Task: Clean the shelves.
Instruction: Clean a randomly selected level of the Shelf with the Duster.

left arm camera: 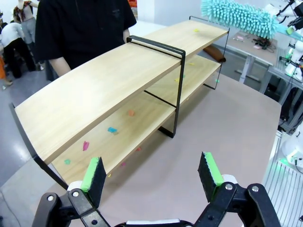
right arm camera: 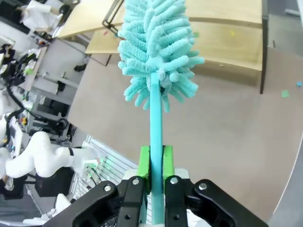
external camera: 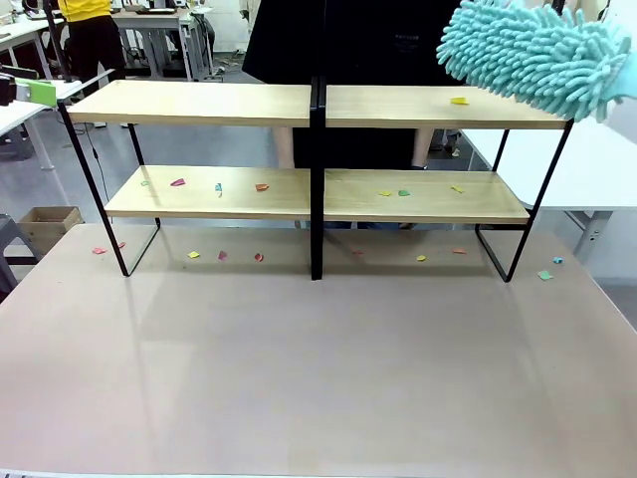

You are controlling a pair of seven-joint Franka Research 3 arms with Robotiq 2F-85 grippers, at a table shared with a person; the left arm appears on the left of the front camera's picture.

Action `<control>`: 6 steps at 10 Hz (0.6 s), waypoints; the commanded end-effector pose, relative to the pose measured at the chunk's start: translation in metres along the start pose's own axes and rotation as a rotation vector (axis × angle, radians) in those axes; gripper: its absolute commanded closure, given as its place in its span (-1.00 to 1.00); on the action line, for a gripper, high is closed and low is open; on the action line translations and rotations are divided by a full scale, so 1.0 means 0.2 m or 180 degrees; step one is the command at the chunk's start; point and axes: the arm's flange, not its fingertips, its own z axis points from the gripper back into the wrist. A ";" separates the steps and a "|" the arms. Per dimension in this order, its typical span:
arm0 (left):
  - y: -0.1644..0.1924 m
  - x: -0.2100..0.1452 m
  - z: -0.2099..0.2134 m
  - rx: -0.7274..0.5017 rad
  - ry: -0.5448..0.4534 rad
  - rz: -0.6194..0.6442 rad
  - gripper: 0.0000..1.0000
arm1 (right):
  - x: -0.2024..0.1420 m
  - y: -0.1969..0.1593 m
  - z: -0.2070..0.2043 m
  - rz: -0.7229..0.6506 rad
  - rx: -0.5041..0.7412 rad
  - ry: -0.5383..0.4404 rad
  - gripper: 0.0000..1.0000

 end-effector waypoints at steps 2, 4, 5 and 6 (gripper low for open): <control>0.00 0.00 -0.01 -0.0012 0.0003 0.0008 -1.00 | -0.12 -0.09 0.26 0.0302 0.0670 0.0439 0.75; 0.00 0.00 -0.01 -0.0012 0.0003 0.0008 -1.00 | -0.33 -0.27 0.51 0.0375 0.1093 0.1230 0.75; 0.00 0.00 -0.01 -0.0012 0.0003 0.0008 -1.00 | -0.41 -0.32 0.58 0.0459 0.1231 0.1388 0.75; 0.00 0.00 -0.01 -0.0012 0.0003 0.0008 -1.00 | -0.50 -0.35 0.63 0.0570 0.1250 0.1589 0.75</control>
